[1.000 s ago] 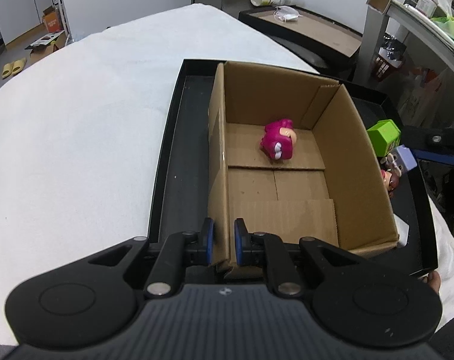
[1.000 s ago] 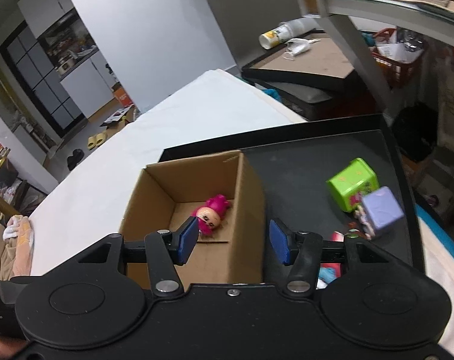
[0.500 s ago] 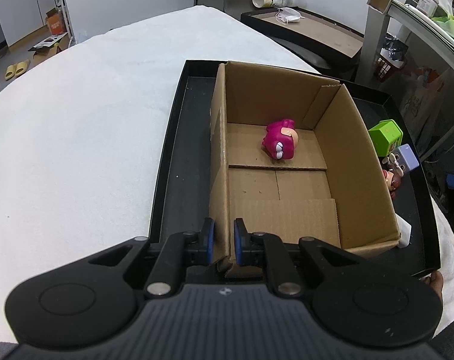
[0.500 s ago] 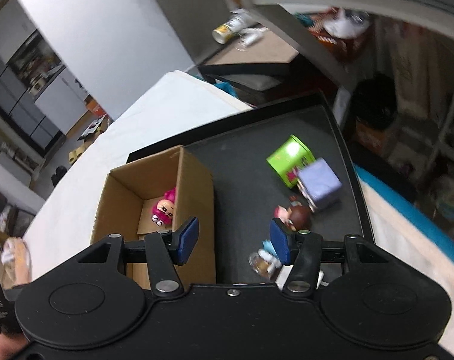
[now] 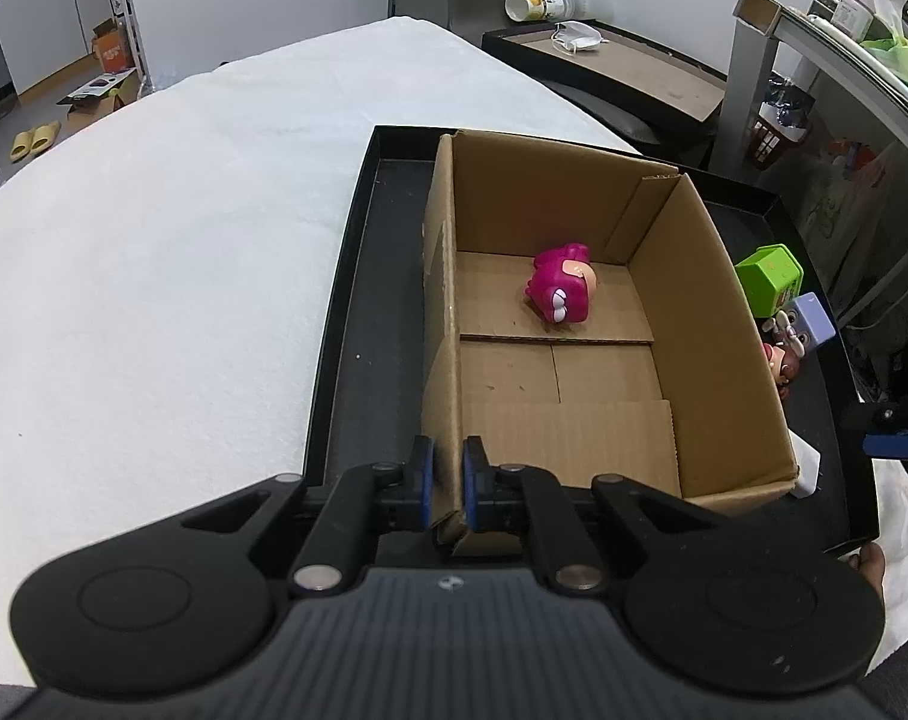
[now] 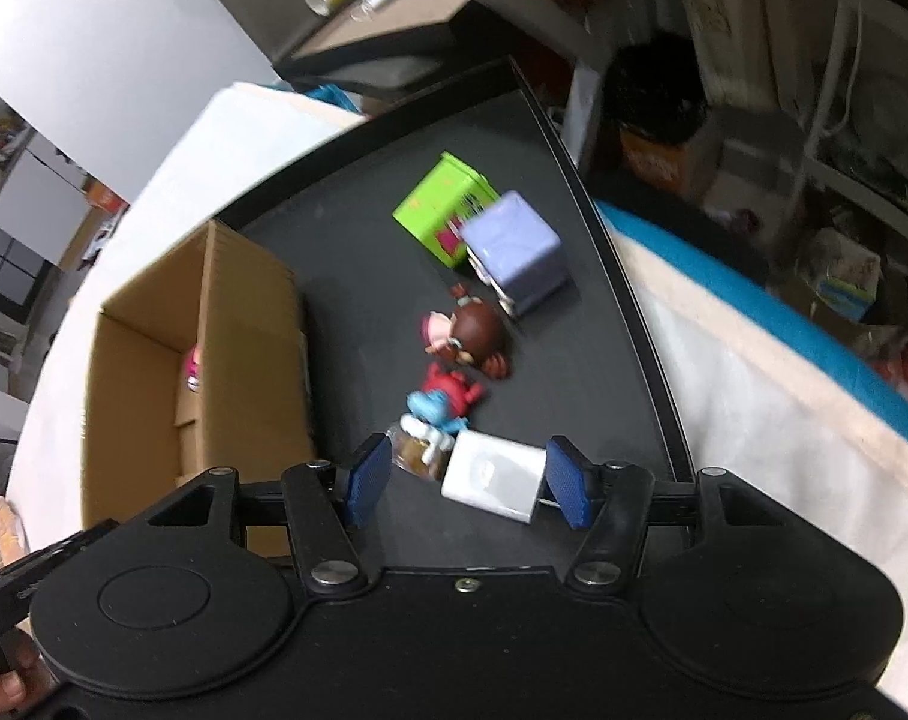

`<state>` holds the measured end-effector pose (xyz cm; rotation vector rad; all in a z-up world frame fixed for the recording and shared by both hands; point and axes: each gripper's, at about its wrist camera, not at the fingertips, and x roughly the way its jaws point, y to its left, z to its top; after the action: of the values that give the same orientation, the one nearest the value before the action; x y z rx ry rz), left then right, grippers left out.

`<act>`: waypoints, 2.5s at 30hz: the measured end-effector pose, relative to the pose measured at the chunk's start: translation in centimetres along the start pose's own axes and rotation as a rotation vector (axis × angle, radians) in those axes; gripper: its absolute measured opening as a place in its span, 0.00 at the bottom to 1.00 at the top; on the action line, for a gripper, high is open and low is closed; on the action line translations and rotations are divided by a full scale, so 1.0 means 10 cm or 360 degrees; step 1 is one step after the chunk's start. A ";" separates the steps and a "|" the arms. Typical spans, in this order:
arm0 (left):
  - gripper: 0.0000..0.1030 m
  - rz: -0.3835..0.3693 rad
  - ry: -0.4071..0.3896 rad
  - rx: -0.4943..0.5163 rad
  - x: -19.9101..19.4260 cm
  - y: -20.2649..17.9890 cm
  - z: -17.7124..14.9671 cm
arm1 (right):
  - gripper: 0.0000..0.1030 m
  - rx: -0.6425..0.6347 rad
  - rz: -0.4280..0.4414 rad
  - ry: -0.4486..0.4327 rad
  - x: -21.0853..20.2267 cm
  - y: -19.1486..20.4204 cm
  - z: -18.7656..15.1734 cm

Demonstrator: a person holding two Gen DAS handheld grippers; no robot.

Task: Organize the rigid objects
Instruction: 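Move the right gripper back over the white USB charger, then close the right gripper on the white charger and lift it, then carry the white charger into the box beside the dinosaur and release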

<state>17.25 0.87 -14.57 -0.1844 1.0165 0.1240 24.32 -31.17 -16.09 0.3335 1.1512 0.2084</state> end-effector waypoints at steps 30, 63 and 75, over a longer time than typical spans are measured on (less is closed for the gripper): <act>0.09 -0.0013 -0.0021 -0.0006 -0.02 0.05 -0.01 | 0.39 -0.0074 -0.0242 0.0209 0.59 0.14 -0.07; 0.09 0.0001 -0.0002 0.0034 0.01 0.04 0.01 | 0.37 -0.0201 0.0174 -0.0185 -0.01 0.61 0.04; 0.09 -0.0018 0.0007 0.0046 0.01 0.06 0.02 | 0.37 -0.0242 0.0272 -0.0417 -0.26 0.80 0.14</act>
<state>17.35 1.49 -14.64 -0.1640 1.0211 0.0986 24.69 -24.82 -10.47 0.3148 0.8430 0.3888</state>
